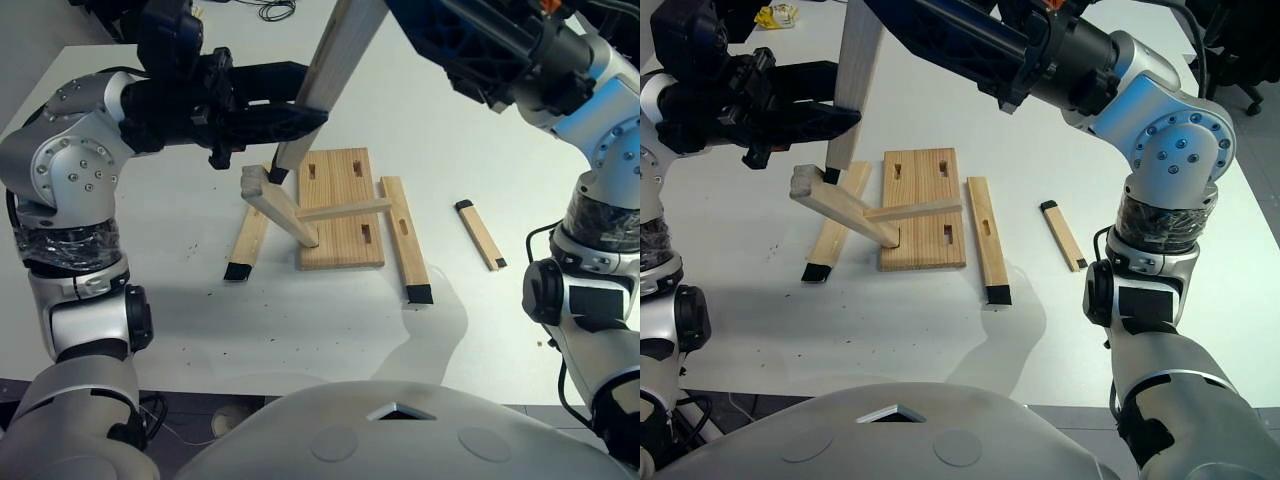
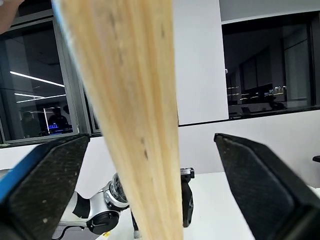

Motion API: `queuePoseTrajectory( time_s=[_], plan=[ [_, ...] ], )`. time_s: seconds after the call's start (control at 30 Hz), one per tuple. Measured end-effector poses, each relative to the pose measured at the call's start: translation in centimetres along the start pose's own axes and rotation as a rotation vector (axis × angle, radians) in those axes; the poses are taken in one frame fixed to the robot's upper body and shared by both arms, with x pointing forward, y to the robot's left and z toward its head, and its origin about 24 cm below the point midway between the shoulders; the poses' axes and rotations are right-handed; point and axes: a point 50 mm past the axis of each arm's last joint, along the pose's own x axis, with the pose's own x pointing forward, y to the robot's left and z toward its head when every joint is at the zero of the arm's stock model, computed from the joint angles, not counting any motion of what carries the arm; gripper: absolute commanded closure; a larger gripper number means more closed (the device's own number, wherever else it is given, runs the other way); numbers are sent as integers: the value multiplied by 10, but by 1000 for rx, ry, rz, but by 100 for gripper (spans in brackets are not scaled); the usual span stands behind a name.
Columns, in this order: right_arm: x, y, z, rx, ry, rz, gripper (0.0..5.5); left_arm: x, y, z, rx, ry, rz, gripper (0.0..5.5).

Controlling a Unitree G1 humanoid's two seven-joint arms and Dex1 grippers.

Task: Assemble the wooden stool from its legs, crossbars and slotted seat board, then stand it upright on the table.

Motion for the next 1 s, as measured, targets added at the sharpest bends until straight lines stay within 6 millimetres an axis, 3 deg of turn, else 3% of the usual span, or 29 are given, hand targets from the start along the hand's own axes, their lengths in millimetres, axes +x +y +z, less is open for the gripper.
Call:
queuePoseTrajectory(
  time_s=[0.47, 1.0],
  plan=[
    [7, 4, -5, -2, 52, -19, 334, -4, 4, -9, 25, 76, 15, 348],
    [7, 9, -1, -49, 107, -51, 334, -3, 12, -9, 78, 120, -14, 348]
  ],
)
